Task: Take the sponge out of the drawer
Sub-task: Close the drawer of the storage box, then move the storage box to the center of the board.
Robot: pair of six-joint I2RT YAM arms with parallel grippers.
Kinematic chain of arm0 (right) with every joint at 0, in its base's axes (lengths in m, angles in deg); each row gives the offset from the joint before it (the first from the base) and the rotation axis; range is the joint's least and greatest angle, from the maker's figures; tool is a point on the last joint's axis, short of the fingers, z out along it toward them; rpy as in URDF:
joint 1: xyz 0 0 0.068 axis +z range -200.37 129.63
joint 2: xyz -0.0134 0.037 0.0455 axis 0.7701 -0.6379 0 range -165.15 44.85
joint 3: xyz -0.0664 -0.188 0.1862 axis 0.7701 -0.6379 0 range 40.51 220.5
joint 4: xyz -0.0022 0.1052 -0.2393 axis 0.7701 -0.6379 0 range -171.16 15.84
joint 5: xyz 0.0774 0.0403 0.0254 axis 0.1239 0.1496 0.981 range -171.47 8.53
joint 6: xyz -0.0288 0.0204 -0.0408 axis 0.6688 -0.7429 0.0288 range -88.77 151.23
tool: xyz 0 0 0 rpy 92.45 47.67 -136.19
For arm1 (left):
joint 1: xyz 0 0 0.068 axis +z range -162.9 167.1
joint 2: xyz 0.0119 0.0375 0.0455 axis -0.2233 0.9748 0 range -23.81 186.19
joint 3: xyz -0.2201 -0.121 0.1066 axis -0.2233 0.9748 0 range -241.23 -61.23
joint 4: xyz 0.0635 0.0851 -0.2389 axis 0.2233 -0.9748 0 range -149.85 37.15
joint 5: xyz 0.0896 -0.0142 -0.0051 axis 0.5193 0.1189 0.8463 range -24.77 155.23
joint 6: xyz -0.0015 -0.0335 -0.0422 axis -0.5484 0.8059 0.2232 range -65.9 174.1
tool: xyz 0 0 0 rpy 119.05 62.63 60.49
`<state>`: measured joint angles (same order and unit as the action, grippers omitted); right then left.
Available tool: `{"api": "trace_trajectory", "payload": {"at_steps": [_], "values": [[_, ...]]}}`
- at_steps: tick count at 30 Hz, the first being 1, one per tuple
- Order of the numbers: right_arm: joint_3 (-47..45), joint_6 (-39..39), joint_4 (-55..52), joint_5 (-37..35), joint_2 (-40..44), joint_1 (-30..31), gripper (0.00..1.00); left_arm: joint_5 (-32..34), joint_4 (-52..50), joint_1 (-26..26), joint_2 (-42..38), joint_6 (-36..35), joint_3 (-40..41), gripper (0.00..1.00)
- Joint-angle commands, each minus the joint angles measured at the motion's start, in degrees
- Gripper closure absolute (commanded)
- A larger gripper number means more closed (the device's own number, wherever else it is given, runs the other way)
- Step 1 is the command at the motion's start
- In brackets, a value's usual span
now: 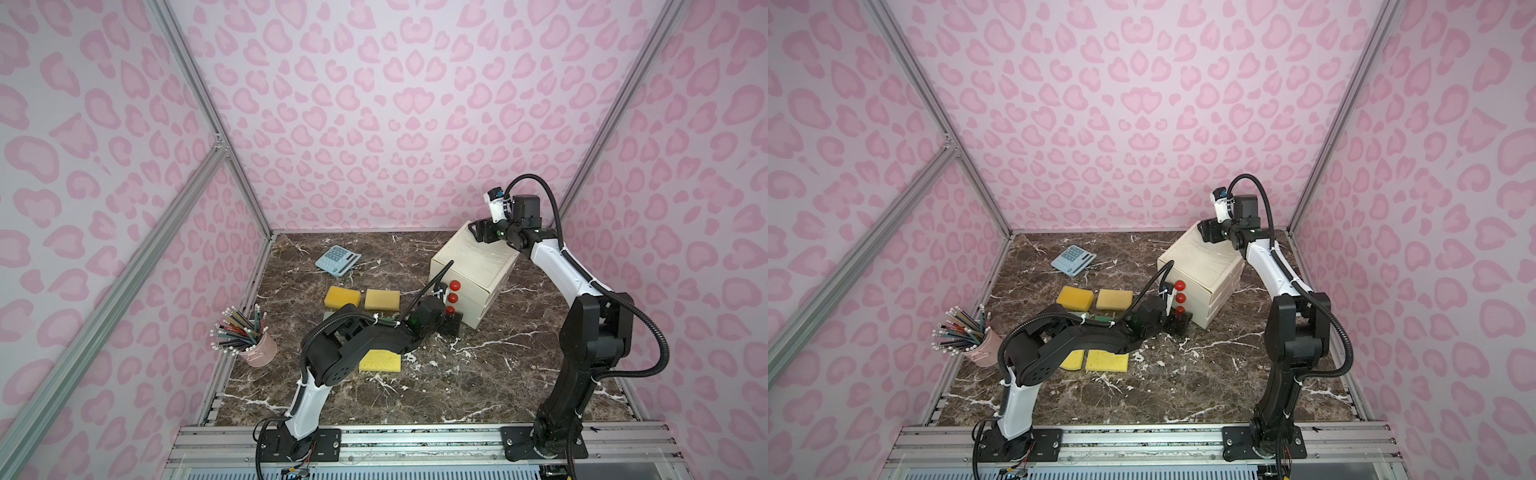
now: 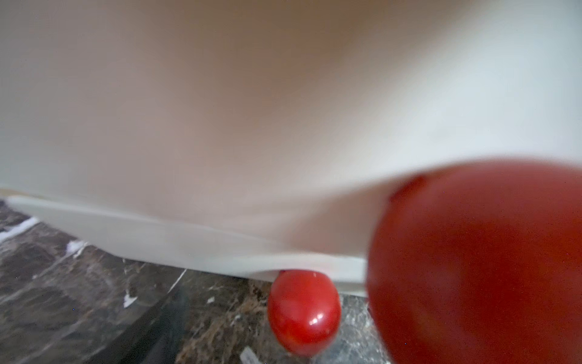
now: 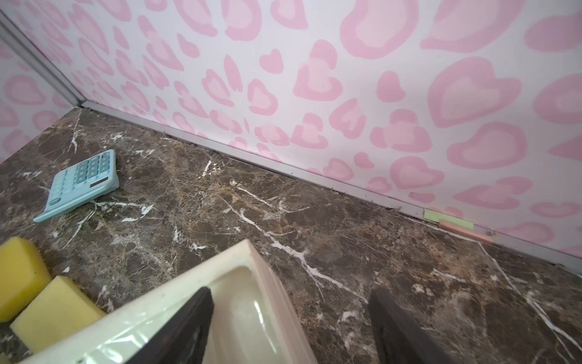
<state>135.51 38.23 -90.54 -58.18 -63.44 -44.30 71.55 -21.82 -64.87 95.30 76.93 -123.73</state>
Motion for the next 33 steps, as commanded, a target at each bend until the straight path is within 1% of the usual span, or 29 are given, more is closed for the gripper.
{"api": "trace_trajectory", "payload": {"at_steps": [1, 6, 12, 14, 16, 18, 20, 23, 26, 27, 33], "values": [[-2.8, 5.8, -12.1, 3.1, -0.3, 1.5, 0.21, 0.2, 3.5, -0.1, -1.5, 0.7, 1.6, 0.02], [-7.2, 5.1, -11.3, 0.0, 2.6, 2.2, 0.22, -0.4, 2.9, -0.8, -7.4, 0.1, 7.5, 0.02], [-7.8, 4.2, -10.8, -0.3, 3.3, 2.0, 0.22, -0.6, -0.4, -2.2, -20.5, -1.0, 15.7, 0.02], [-8.0, 4.4, -10.8, 0.2, 3.3, 2.1, 0.22, 0.1, -2.4, -2.4, -25.7, -1.3, 18.0, 0.02], [-8.6, 4.8, -10.7, 0.2, 3.5, 2.3, 0.22, 2.4, -5.4, -2.6, -30.6, -1.6, 19.4, 0.02], [-9.7, 4.9, -10.3, 0.3, 4.0, 2.7, 0.22, 5.4, -10.6, -2.6, -34.3, -3.1, 18.7, 0.02], [-11.3, 4.9, -9.6, 0.8, 4.8, 3.2, 0.22, 7.5, -15.0, -2.6, -35.4, -4.9, 16.5, 0.02], [-14.4, 5.0, -8.2, 0.4, 6.6, 5.0, 0.22, 7.1, -14.0, -2.6, -34.7, -6.9, 15.2, 0.02], [-16.5, 4.1, -6.7, -0.6, 8.2, 6.8, 0.22, 6.3, -13.9, -2.6, -32.4, -7.1, 12.6, 0.02], [-19.0, 3.5, -6.0, -1.0, 8.8, 7.3, 0.22, 6.3, -13.8, -2.6, -31.4, -7.0, 11.9, 0.02], [-24.3, 1.9, -3.6, -0.8, 12.5, 8.9, 0.23, 4.2, -10.6, -2.6, -27.9, -7.2, 9.9, 0.02]]}}
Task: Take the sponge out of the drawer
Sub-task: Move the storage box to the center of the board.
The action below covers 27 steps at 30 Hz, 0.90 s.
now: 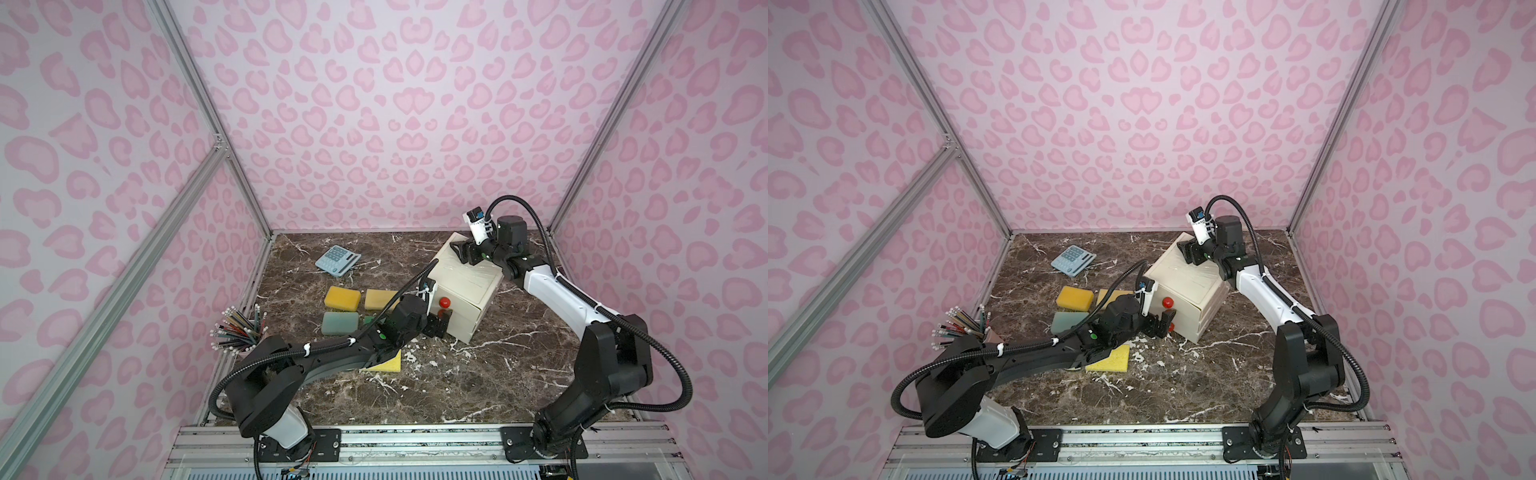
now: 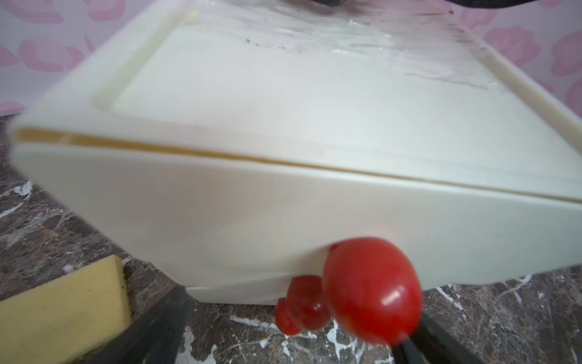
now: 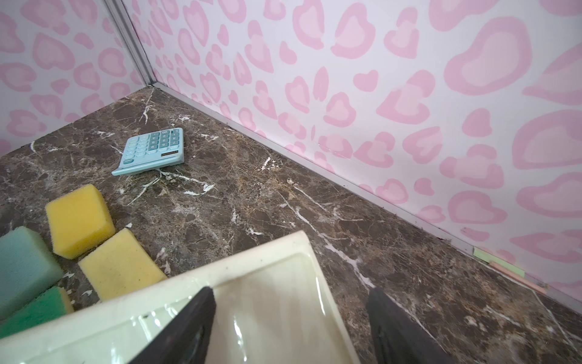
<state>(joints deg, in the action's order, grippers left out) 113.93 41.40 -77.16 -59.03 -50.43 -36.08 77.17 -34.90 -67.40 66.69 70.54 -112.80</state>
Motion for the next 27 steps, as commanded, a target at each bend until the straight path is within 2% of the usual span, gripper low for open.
{"api": "trace_trajectory", "payload": {"at_steps": [1, 9, 13, 17, 18, 19, 21, 24, 25, 27], "values": [[-3.2, -1.5, -16.9, -0.1, -0.1, 0.7, 0.23, -1.8, 3.2, -0.1, 0.8, -0.7, -1.0, 0.02], [-5.2, -2.4, -16.2, -1.9, 2.9, 2.7, 0.21, -2.0, 5.0, -0.1, 0.8, -0.5, -1.1, 0.02], [-3.8, -2.4, -16.3, -5.8, 4.4, 2.6, 0.19, 0.2, -0.6, -0.2, -3.1, -2.0, -0.5, 0.02], [1.4, -2.5, -17.0, -9.0, 5.4, 2.1, 0.14, 2.8, -11.0, -0.2, -9.7, -4.2, -0.4, 0.02], [3.2, -2.8, -16.9, -10.0, 5.7, 2.1, 0.06, 3.4, -13.7, -0.1, -11.9, -4.5, -0.1, 0.02], [4.1, -3.2, -16.6, -11.1, 6.0, 2.1, 0.03, 4.1, -16.1, -0.1, -13.7, -4.8, 0.1, 0.02], [6.6, -4.8, -14.3, -14.4, 7.4, 2.0, 0.01, 7.8, -21.5, -0.1, -18.5, -5.1, 1.2, 0.02], [5.1, -7.7, -9.1, -22.3, 11.0, 1.9, 0.01, 19.7, -25.5, 0.4, -27.2, -6.4, 4.3, 0.02], [2.3, -7.8, -7.5, -23.0, 12.4, 1.5, 0.01, 23.1, -25.6, 1.0, -30.3, -7.1, 5.8, 0.02], [-2.5, -9.3, -3.0, -24.2, 16.9, -0.2, 0.01, 25.7, -25.3, 4.5, -37.5, -8.9, 9.0, 0.02]]}}
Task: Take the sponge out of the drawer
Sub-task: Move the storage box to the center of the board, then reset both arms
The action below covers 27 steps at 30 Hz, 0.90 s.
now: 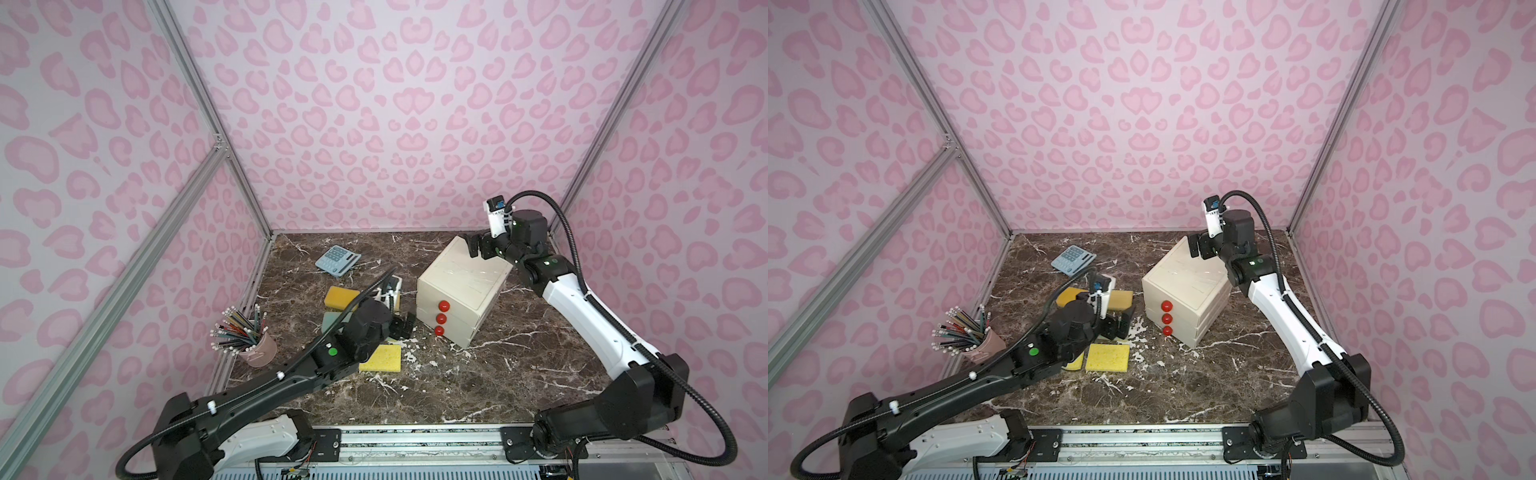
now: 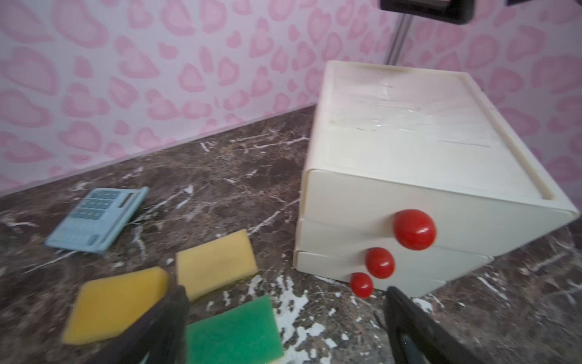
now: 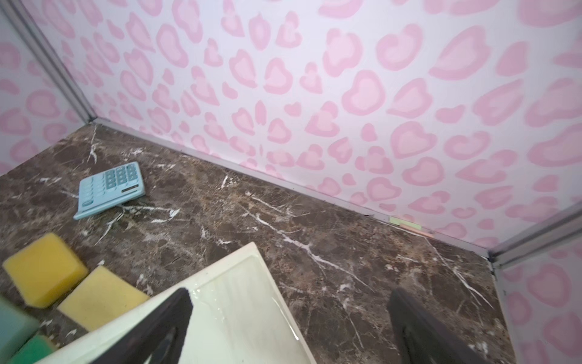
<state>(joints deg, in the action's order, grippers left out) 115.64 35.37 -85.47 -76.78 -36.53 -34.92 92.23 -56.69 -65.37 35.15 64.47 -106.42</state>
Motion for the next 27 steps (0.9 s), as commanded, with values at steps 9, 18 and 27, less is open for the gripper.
{"api": "trace_trajectory", "payload": {"at_steps": [9, 18, 27], "values": [[-27.3, -13.7, 18.2, -11.1, 15.2, -15.3, 0.01, 7.9, 3.0, 27.6, -13.9, -8.0, 11.4, 0.02], [-40.8, -16.3, 29.6, -25.6, 5.6, -18.9, 0.01, 5.4, 11.3, 40.9, 7.3, -9.1, 11.0, 0.00], [-49.2, -19.3, 48.1, -16.6, 0.8, -23.1, 0.01, -0.8, 31.6, 48.9, 14.4, -6.3, 18.6, 0.00]]}}
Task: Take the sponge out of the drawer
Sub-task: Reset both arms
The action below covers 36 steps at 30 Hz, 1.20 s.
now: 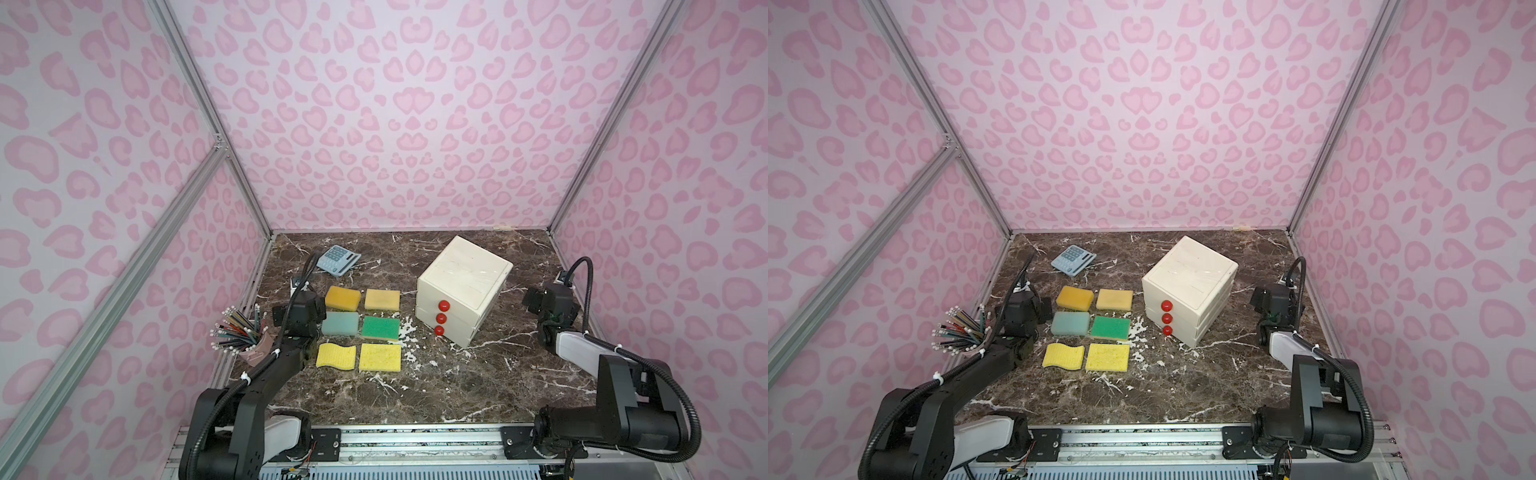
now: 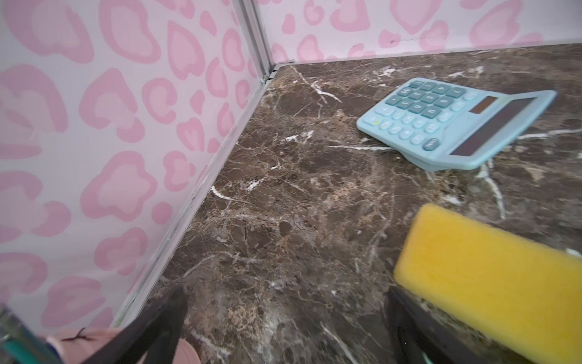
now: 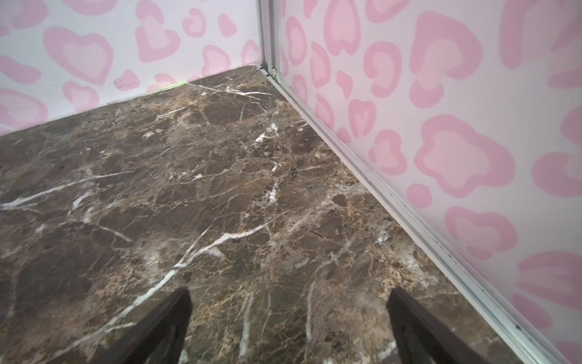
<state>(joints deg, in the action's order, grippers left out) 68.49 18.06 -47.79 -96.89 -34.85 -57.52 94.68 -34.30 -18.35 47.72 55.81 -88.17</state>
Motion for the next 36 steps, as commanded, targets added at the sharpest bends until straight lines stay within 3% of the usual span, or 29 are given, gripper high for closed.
{"api": "trace_trajectory", "payload": {"at_steps": [1, 10, 14, 17, 21, 24, 27, 29, 32, 36], "values": [[-3.1, -1.7, 12.8, 4.3, -1.0, -0.5, 0.01, -5.6, 10.0, 2.6, 2.9, 3.1, 0.4, 0.00], [-9.0, -0.7, 26.4, 6.3, -1.8, -0.4, 0.01, -21.4, 17.6, 8.0, 12.0, 5.1, 0.0, 0.00], [-10.4, 0.8, 31.6, 10.8, -3.1, 0.0, 0.01, -29.0, 20.4, 8.0, 12.6, 2.1, 0.8, 0.00], [-12.2, 3.4, 35.3, 9.4, -2.9, 2.4, 0.01, -35.4, 23.1, 7.9, 14.9, -1.2, 0.9, 0.02], [-14.2, 11.1, 42.6, 6.8, -5.5, 8.7, 0.01, -36.3, 26.5, 5.8, 17.8, -4.2, 1.5, 0.02], [-13.1, 11.0, 41.0, 3.7, -6.3, 9.9, 0.01, -36.0, 26.3, 5.7, 17.7, -4.1, 1.5, 0.02], [-18.0, 12.3, 55.9, 3.7, -10.6, 10.3, 0.01, -35.8, 26.7, 5.7, 17.9, -4.0, 1.6, 0.02], [-16.7, 12.7, 48.9, 2.0, -8.0, 11.7, 0.01, -35.2, 26.3, 5.5, 17.9, -4.2, 1.4, 0.02], [-17.3, 12.4, 52.6, 1.7, -9.6, 11.3, 0.01, -34.7, 26.2, 5.3, 17.8, -4.3, 1.5, 0.02], [-15.5, 10.3, 47.3, 5.6, -8.5, 8.7, 0.01, -34.3, 26.4, 5.0, 17.7, -4.4, 1.5, 0.02]]}}
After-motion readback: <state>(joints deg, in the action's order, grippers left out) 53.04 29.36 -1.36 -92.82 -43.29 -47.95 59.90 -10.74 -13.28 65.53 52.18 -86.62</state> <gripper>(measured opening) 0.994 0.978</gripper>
